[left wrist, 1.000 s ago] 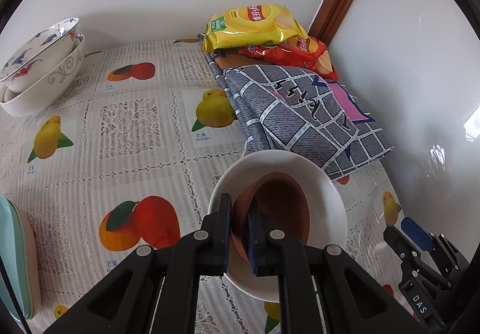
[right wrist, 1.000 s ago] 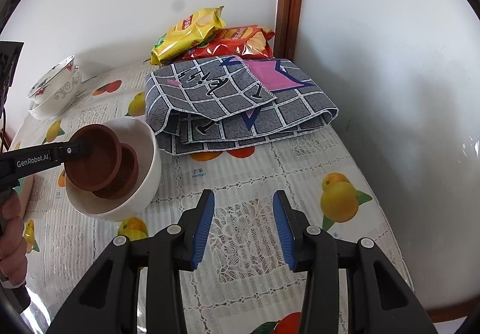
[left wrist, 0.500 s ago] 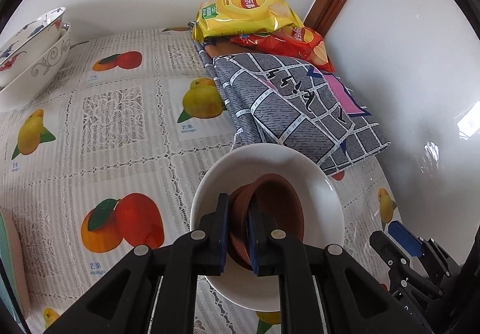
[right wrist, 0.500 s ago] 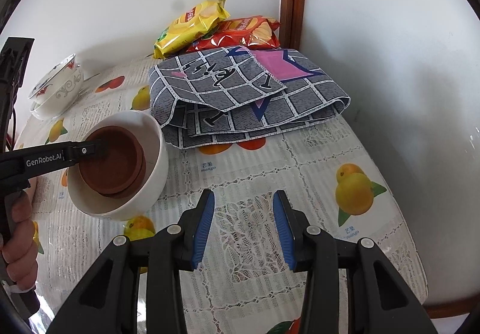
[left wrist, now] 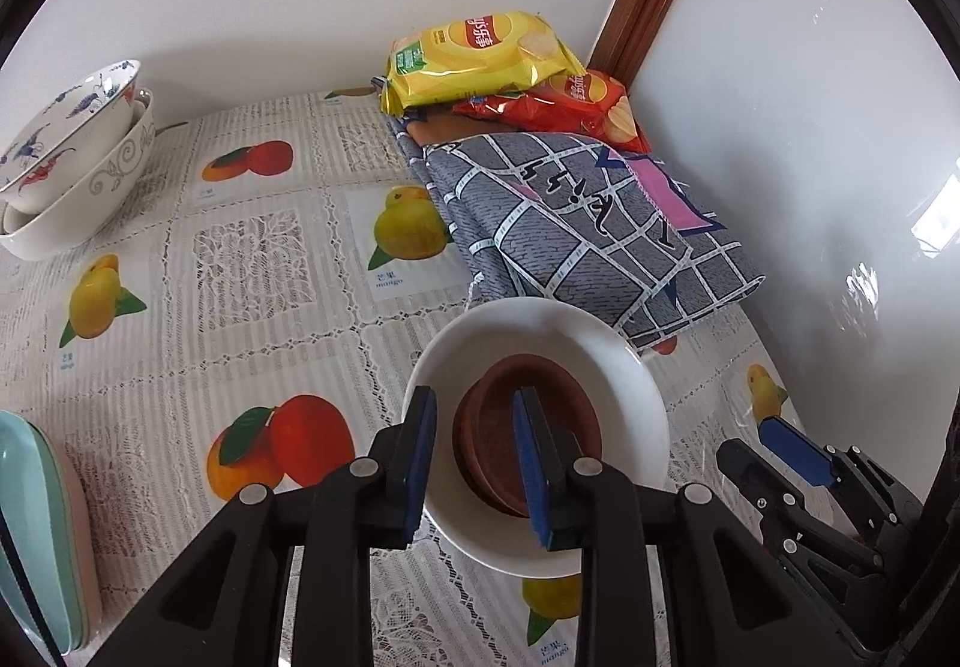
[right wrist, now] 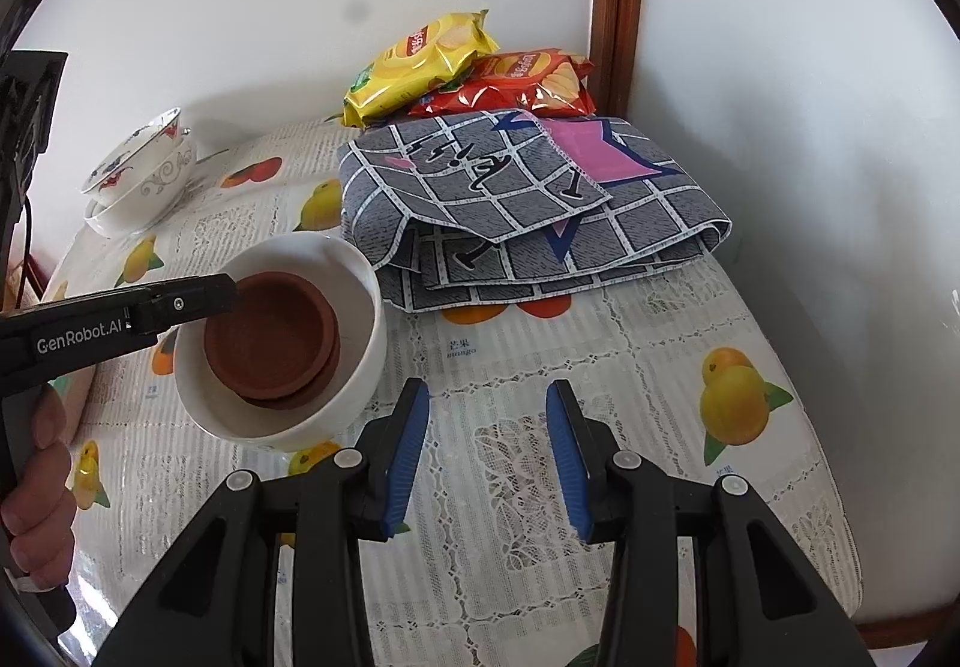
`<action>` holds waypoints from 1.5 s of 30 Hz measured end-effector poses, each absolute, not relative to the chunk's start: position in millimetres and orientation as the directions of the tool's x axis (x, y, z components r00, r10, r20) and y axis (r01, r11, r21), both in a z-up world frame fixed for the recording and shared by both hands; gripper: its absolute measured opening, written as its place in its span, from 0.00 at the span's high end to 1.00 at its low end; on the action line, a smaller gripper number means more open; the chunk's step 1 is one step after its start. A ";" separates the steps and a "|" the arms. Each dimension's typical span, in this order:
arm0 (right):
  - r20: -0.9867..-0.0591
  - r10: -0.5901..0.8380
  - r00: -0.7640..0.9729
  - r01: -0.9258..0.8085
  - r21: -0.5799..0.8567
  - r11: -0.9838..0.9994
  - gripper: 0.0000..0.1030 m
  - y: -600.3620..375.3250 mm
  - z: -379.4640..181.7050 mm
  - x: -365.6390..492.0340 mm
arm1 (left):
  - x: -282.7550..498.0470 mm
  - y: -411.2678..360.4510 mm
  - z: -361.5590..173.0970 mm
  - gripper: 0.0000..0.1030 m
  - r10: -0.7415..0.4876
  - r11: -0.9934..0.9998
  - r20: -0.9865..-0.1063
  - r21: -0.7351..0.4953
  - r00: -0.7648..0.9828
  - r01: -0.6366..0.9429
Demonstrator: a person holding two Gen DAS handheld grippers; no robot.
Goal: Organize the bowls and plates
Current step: 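Open the left gripper and close it on the white bowl rim, then lift the white bowl with the left gripper and carry it over the blue plate stack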
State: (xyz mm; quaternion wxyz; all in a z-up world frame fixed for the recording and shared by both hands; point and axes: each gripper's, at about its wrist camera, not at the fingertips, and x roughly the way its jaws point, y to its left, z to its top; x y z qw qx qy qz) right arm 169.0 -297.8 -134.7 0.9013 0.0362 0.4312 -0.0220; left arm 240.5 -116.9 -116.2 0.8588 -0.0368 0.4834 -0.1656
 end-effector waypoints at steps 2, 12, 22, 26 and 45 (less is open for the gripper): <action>-0.774 0.014 0.633 0.053 0.061 0.997 0.61 -295.2 -131.8 173.3 | 239.7 -110.5 -113.4 0.71 -0.302 0.949 -0.819 -0.212 0.487 0.232; -0.805 0.077 0.588 0.007 0.100 0.995 0.61 -274.8 -136.1 202.9 | 247.4 -94.2 -128.7 0.69 -0.260 0.964 -0.862 -0.208 0.436 0.164; -0.854 0.045 0.519 0.017 0.063 0.998 0.68 -264.7 -157.6 224.7 | 259.0 -100.7 -145.8 0.69 -0.231 0.971 -0.892 -0.184 0.388 0.155; -0.865 0.050 0.499 0.027 0.073 0.997 0.68 -265.9 -164.2 229.5 | 261.9 -103.7 -151.7 0.69 -0.237 0.968 -0.896 -0.187 0.375 0.165; -0.872 0.041 0.487 0.015 0.055 0.998 0.66 -262.2 -175.7 242.0 | 267.0 -110.2 -161.1 0.67 -0.216 0.970 -0.897 -0.151 0.385 0.191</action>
